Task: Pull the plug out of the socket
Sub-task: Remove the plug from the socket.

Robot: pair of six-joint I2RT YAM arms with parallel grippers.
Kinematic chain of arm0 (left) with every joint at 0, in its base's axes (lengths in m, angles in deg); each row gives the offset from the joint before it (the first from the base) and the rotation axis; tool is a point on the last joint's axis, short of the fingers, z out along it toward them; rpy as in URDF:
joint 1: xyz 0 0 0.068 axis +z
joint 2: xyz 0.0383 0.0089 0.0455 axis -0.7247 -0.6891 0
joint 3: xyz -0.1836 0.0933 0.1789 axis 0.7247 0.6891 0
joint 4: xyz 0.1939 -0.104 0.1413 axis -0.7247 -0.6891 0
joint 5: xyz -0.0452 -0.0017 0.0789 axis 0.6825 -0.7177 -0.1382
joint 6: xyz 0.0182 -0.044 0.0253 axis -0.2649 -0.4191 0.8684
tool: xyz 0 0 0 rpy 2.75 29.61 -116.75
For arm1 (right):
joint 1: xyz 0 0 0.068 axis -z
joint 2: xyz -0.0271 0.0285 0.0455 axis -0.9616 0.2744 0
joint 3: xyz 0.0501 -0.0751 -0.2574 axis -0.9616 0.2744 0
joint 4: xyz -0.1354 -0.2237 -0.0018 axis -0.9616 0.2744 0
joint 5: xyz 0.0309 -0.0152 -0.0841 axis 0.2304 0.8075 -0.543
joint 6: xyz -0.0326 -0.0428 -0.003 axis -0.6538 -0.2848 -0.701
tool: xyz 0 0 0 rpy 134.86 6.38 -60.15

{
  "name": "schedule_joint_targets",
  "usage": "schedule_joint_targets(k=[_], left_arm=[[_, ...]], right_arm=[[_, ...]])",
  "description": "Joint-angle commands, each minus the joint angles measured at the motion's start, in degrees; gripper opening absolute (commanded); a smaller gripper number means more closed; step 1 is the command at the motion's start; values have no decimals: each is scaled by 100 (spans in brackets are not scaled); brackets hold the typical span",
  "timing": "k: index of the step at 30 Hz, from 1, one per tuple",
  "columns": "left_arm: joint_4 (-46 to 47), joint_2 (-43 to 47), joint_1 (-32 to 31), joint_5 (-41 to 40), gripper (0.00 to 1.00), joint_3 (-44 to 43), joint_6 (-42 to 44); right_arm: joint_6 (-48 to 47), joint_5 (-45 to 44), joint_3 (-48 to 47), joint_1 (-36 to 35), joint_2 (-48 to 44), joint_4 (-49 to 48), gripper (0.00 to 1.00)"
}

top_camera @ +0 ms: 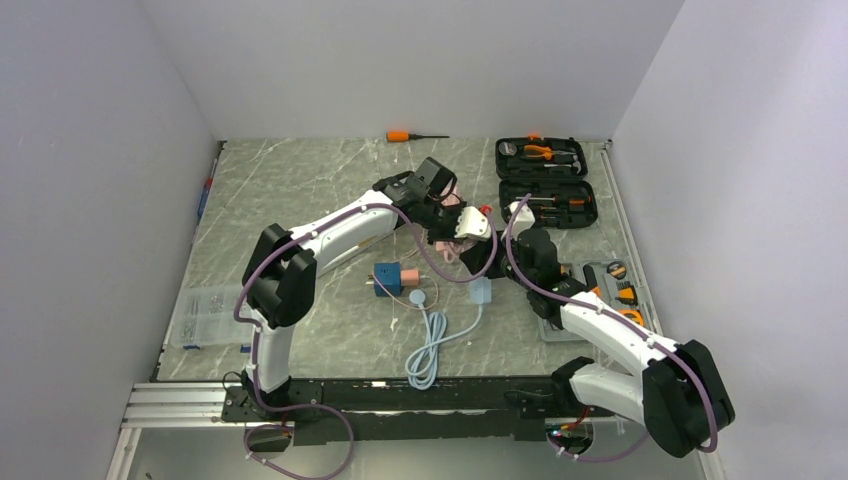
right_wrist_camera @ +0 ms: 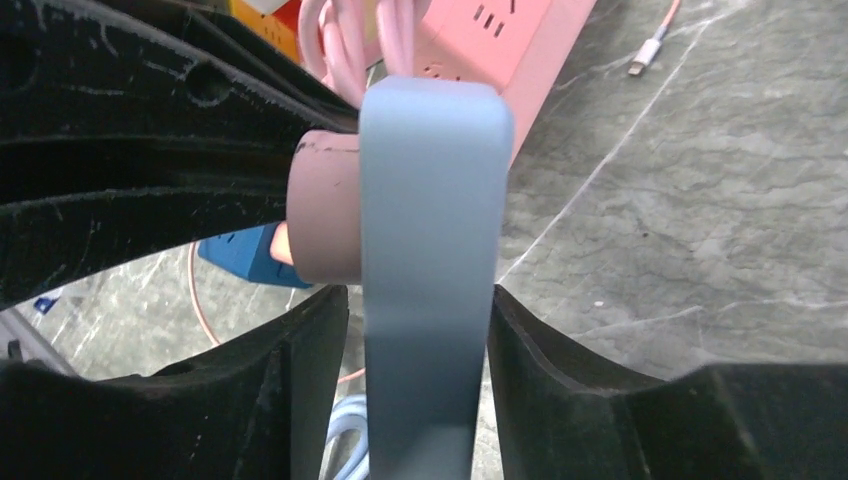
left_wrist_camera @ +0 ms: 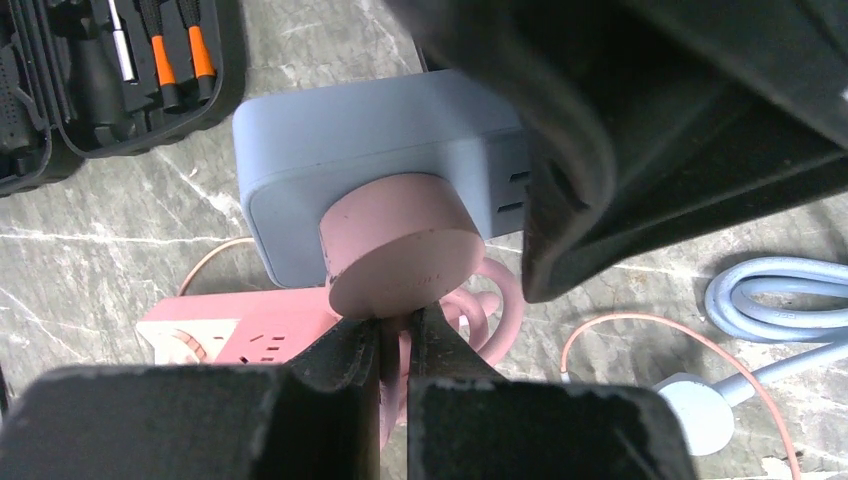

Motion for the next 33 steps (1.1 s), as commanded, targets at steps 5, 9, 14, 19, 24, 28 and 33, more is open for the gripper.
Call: schedule_joint_targets(k=[5,9,14,19,24,28,33], left_arm=[[68,284,33,253,0,-468,-241],[-39,314,30,344,0,-554,-260],[-247,352,28,491,0,-637,-224],[-435,428,114,558,0,-595,-109],[-685,583,358,792,0,-506,-62],[-1011,698,491,1166,0,-518,53],[-1163,758,528,1183,0,-370,230]], right_arm=[[-29,163,-151,-31,78,-225,44],[-53,-85,-186,-23,67,-191,12],[-83,-657,-206,-11,-3,61,0],[141,-1404,-272,134,72,487,0],[482,-1736,-352,479,365,878,0],[609,-1894,-300,555,471,880,0],[605,-1987,-246,611,500,884,0]])
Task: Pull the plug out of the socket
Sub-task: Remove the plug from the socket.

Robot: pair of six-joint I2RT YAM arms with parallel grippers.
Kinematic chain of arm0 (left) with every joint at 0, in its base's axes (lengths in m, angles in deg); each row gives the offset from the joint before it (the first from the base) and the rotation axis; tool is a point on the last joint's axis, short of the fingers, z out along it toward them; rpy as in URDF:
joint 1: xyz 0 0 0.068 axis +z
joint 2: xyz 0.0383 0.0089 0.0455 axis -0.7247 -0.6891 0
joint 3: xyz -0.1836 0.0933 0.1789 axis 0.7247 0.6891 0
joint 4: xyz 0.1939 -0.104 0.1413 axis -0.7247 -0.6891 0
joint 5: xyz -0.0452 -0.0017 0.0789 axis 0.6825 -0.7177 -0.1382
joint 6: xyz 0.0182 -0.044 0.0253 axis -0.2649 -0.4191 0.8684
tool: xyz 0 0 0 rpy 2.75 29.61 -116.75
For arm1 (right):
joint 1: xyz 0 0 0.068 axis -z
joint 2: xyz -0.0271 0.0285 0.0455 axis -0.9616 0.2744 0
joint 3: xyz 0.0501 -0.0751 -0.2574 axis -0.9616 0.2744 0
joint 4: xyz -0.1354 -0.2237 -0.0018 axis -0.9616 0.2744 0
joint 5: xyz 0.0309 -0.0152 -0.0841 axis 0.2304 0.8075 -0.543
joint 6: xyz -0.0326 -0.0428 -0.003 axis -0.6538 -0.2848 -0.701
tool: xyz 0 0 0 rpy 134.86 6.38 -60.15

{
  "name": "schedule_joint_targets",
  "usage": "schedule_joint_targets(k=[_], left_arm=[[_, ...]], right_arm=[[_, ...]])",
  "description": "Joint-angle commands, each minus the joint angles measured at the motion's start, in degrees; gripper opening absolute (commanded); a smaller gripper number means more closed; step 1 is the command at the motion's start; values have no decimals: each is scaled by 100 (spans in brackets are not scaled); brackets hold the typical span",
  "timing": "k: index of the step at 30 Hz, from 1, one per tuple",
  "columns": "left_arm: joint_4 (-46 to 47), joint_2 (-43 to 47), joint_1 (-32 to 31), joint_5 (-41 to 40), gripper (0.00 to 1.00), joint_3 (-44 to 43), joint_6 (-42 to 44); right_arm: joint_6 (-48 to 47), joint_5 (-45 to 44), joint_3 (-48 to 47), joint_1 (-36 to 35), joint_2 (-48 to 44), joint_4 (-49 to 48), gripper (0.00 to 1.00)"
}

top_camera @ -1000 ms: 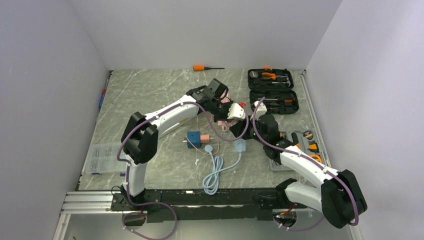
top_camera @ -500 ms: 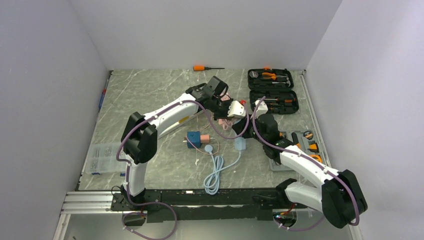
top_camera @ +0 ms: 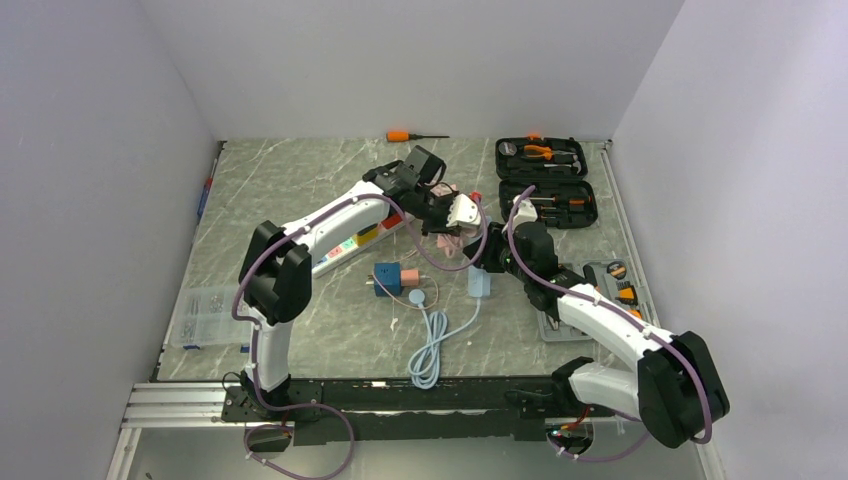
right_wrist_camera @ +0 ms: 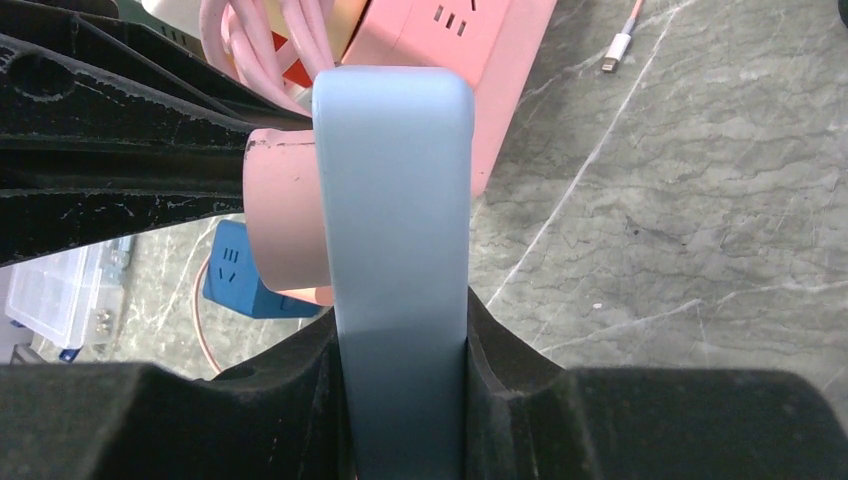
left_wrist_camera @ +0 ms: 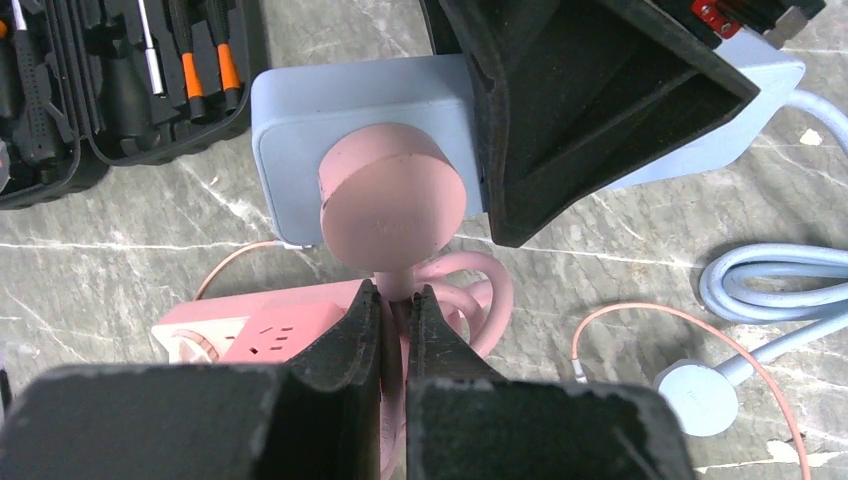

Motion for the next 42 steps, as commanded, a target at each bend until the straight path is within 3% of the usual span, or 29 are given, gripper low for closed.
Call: schedule_joint_targets(k=[1,4,6,7,9,10,11,20,28,33,37,42], left_arm=[[-896,751,214,560,0,-102,89],[-800,712,272,550,0,-89,2],[-711,639,256,534,2,-121,-111],[-683,602,236,526,15,-155,-180],[-613,554,165,499,57,-210,-289],[-551,563,156,536,95,-202,-342],[-545,553,147,591,99,-230,-355],[-924,588,141,680,100,-417,-51],[-1170,346,136,935,99,-1251,185],[-1357,591,-36,911,99,-967,910],[-1852,569,-103,722,99,-838,1673],[-3251,-52,-116,691,99,-1608,2397]], right_arm=[[114,-1763,45,514,148,664,0],[36,-1787,96,526,7,720,0],[-90,-1234,230,524,-295,257,0],[-141,-997,316,523,-455,8,0],[-223,-574,309,524,-640,-239,0],[-287,-367,226,524,-672,-252,0],[-362,-132,159,523,-699,-277,0],[-729,767,474,464,-1285,-1287,0],[-1481,1320,592,127,-1499,-1827,0],[-1894,1449,548,-115,-1515,-1816,0],[-2343,1289,483,-420,-1592,-1823,0],[-2751,1152,458,-637,-1777,-1852,0]])
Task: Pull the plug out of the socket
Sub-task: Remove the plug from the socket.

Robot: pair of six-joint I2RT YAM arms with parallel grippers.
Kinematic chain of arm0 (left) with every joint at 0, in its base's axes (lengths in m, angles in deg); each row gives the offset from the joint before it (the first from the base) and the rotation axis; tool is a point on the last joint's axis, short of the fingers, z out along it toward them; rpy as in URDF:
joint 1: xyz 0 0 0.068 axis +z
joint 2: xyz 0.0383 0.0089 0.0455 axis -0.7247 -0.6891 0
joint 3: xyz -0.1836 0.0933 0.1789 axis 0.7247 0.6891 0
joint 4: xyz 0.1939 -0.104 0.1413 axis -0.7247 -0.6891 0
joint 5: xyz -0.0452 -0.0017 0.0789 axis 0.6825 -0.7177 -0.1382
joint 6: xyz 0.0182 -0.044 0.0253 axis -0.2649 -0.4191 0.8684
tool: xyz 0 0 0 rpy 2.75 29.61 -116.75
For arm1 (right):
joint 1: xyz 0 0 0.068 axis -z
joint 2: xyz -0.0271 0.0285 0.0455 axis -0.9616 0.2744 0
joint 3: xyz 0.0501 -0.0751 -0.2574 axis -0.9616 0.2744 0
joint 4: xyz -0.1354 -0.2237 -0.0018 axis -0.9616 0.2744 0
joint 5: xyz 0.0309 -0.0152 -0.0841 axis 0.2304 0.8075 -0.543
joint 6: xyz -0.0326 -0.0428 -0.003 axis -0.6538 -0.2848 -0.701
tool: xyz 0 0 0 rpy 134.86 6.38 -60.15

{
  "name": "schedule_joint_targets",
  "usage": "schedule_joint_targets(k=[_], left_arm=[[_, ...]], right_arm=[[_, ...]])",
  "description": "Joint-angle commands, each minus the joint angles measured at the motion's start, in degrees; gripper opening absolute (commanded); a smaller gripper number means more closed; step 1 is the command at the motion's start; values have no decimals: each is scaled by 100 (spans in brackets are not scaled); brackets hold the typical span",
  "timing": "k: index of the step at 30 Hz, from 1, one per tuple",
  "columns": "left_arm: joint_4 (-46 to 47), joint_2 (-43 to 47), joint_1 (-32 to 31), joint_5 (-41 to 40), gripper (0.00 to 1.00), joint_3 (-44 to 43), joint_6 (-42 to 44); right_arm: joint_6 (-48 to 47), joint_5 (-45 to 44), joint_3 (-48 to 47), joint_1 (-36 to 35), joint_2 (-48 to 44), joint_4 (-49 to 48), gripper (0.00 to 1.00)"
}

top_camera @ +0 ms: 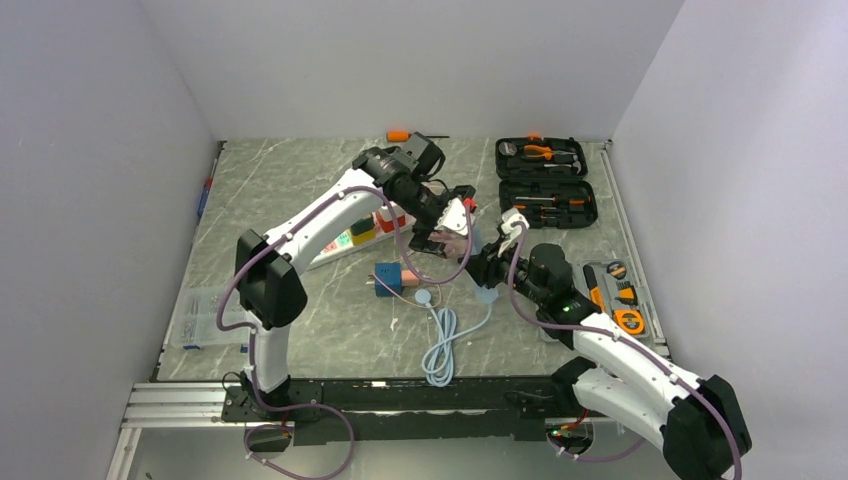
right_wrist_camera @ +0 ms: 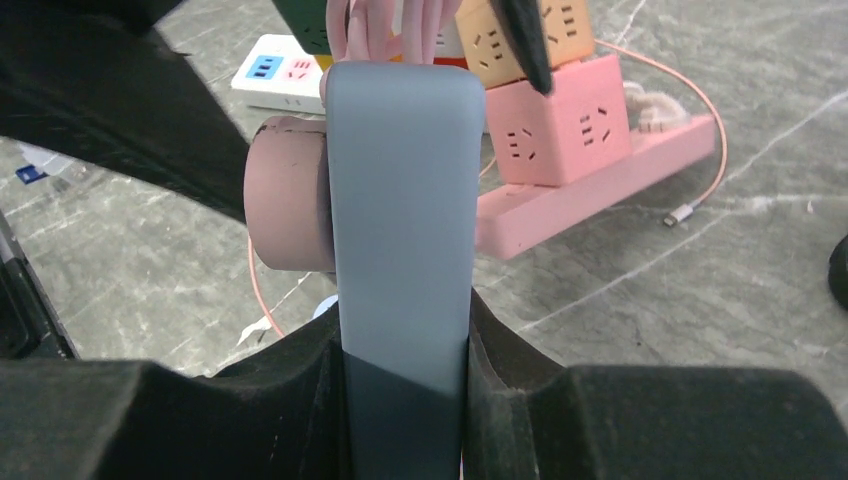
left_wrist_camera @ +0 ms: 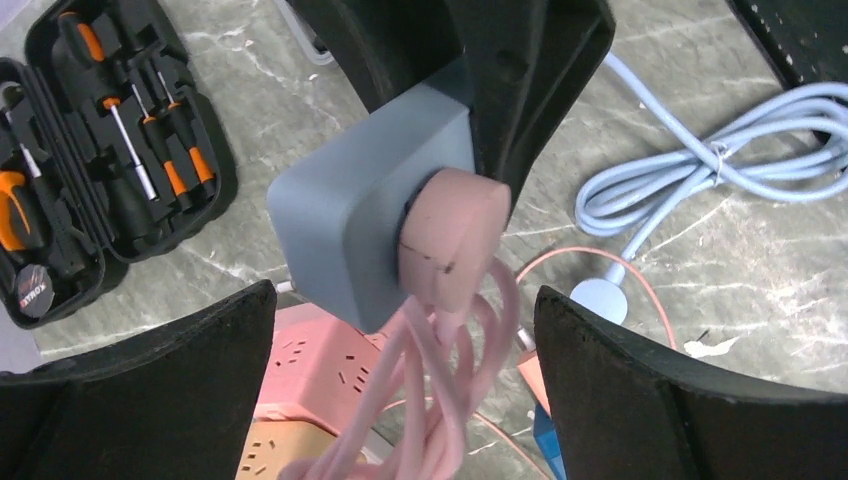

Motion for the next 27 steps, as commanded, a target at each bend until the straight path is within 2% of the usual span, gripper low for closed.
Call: schedule_joint_targets(k=[1,6,8,14,15,17,24,26,27], left_arm=[[-1293,-447,-8,75,99,-771,855],[-1509,-566,13,145,99,-935,959],[-1500,-538,9,231,94,-894,990],[-1969,-782,94,645,55,-1356,997],[-2063,-809,97,740,46,-1437,1014],[-2213,-803,60,885,38,-1449,1081],[-2465,-556,-58,1049,45,-1082,1331],[-2512,-562,-71,1006,52,-1011,1386],[-2569,-582,-79,1005,59,-1039,1410]], right_arm=[[-551,105,-242,-203,-445,-1055,0],[-820,-125,-121,-309,-724,-998,0],[-873,-218,-48,-329,-818,-1058,0],[-1077,-615,139,-401,-913,-1207,0],[-1061,-666,178,-415,-874,-1299,0],[-1018,-736,235,-437,-735,-1538,0],[-829,-497,198,-460,-320,-2165,0],[-833,-413,148,-463,-236,-2274,0],[-833,-367,127,-458,-211,-2312,0]])
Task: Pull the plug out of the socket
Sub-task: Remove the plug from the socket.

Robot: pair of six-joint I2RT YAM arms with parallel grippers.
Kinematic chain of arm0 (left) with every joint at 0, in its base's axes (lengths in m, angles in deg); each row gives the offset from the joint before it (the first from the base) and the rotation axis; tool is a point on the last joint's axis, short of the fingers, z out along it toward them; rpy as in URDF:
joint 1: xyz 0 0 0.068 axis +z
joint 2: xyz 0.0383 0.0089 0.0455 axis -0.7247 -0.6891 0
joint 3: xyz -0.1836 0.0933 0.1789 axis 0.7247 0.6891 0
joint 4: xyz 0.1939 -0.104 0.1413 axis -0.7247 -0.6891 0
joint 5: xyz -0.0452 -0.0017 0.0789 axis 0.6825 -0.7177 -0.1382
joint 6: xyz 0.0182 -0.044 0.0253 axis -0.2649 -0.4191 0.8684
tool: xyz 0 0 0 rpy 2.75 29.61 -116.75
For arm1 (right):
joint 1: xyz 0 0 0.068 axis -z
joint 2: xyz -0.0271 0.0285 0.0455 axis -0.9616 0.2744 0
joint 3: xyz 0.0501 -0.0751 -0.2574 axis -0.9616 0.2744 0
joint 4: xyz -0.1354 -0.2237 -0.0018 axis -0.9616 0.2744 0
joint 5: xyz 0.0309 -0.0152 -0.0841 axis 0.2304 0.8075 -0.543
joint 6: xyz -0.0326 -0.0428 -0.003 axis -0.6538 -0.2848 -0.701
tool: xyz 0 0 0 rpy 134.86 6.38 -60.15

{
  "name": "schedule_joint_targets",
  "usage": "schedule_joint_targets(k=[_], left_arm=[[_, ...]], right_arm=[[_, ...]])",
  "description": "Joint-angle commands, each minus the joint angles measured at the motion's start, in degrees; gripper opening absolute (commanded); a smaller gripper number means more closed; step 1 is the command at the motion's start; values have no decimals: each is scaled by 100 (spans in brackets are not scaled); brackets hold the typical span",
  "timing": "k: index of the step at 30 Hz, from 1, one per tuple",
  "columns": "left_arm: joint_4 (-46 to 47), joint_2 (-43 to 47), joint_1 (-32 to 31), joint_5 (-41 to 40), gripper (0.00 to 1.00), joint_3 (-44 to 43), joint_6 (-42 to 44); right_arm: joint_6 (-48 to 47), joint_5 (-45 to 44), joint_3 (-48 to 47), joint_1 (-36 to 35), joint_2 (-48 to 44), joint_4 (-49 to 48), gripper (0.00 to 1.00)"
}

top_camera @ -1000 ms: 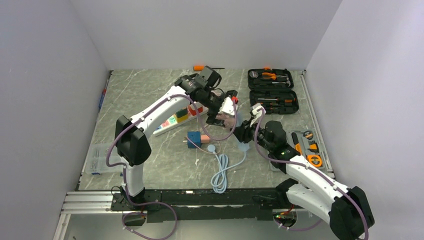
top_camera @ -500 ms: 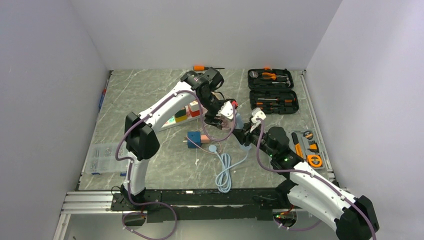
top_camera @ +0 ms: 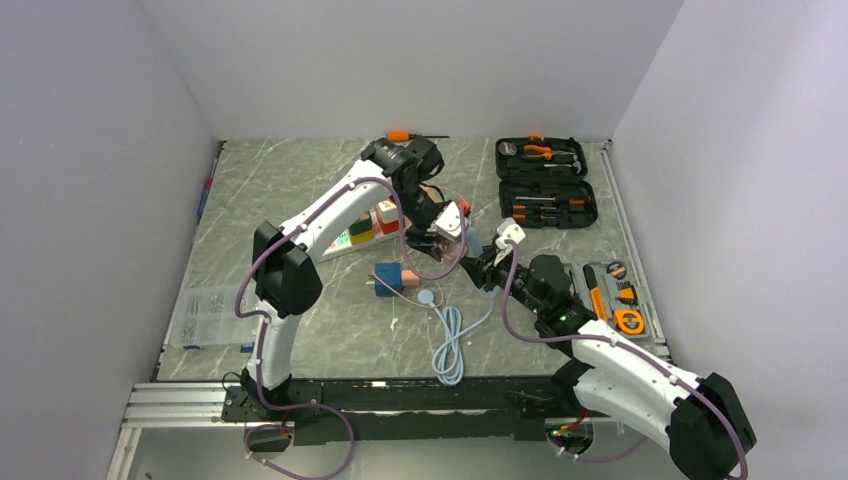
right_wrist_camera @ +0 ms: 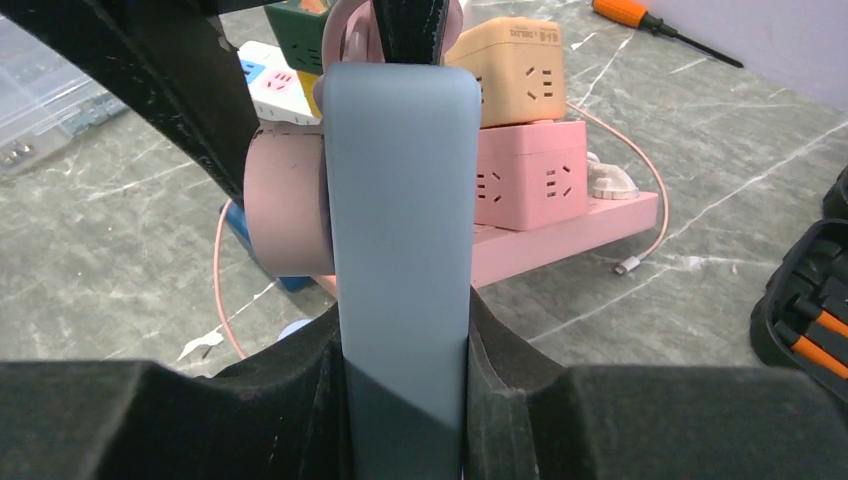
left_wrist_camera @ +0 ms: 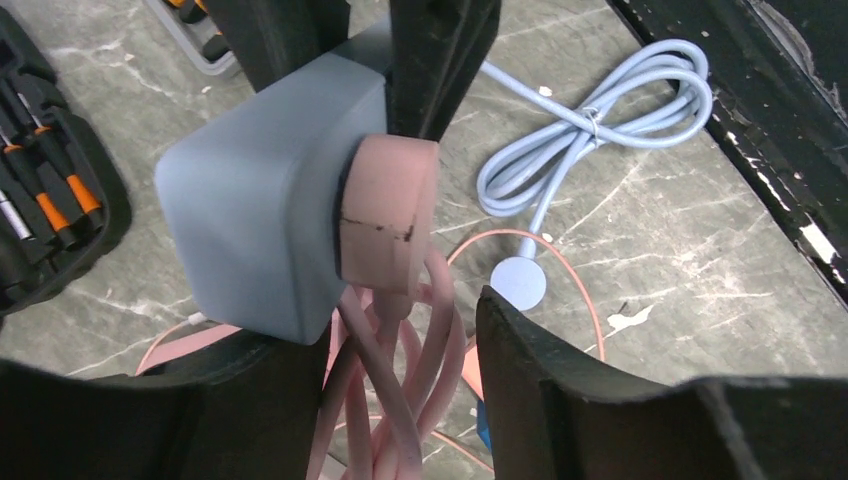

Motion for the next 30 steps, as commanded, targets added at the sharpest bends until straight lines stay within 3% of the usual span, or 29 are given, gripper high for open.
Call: schedule_joint_targets(k=[1,4,8,11,12,13,18,30], left_arm=[[-650,197,-166,550,64,42,304],[-721,167,-181,554,64,-10,348],[-502,209,-169,597,52,70,179],[-262,193,-147,660,31,66,-140],[-232,162,-136,698,10,4,-214],[-210,122,-136,730,2,-74,-333],[-603,0,-135,804,0,-295,-118],[-1128,443,-299,428,0,335,1245]], right_arm=[[100,225,-301,-26,53,-1532,0],[144,300,-322,-28,87,-1577,0],[170,160,-185,-28,4,-1657,0],[202,139,-153,-30,-56,-1708,0],[235,121,-134,-24,-58,-1738,0],[262,112,-121,-30,-38,-1788,0],[408,-138,25,-21,92,-2092,0],[17,-1061,171,188,485,-2094,0]])
